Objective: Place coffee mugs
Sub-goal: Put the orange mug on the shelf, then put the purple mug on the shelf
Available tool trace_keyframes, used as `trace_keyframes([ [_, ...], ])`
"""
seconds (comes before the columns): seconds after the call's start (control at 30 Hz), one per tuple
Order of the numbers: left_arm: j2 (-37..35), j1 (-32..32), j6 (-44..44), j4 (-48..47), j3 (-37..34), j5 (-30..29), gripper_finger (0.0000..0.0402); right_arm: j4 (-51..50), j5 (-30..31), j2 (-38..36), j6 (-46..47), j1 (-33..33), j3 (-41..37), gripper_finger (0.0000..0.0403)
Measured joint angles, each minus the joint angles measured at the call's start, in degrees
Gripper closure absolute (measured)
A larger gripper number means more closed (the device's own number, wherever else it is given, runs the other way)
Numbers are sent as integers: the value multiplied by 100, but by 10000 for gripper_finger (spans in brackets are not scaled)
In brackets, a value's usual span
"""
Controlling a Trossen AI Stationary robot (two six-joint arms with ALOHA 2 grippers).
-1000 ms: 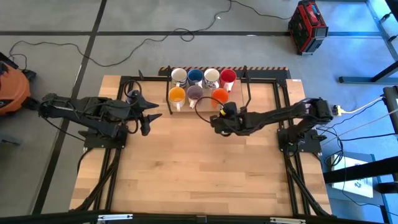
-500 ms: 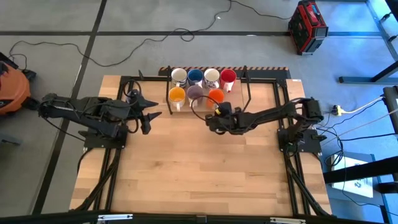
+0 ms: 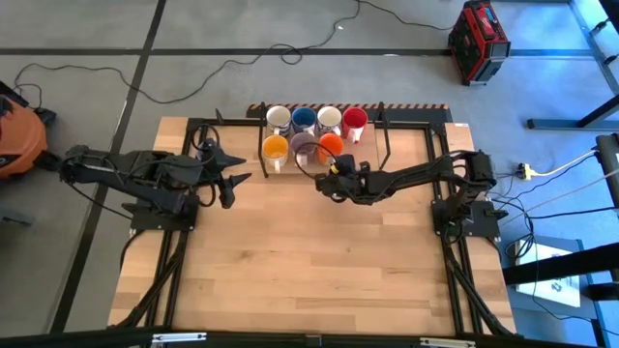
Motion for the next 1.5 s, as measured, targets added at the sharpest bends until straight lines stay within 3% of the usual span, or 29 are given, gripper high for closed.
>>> trace_keyframes([
  [0.37, 1, 0, 2, 0, 0, 1, 206, 105, -115, 42, -5, -35, 0, 347],
  [0.8, 1, -1, 13, -12, 0, 3, 206, 41, -122, -27, -8, -20, -11, 263],
  [1.17, -1, -1, -9, -46, 0, 7, 206, -1084, -935, -1128, -429, 173, -11, 256],
  [1.33, -3, 1, -7, -64, 0, 186, 206, -1219, -921, -1700, -508, 502, -9, 256],
  [1.5, -1, 0, -285, -475, 0, 438, 205, -1247, -1114, -2278, -1232, 1012, -9, 255],
])
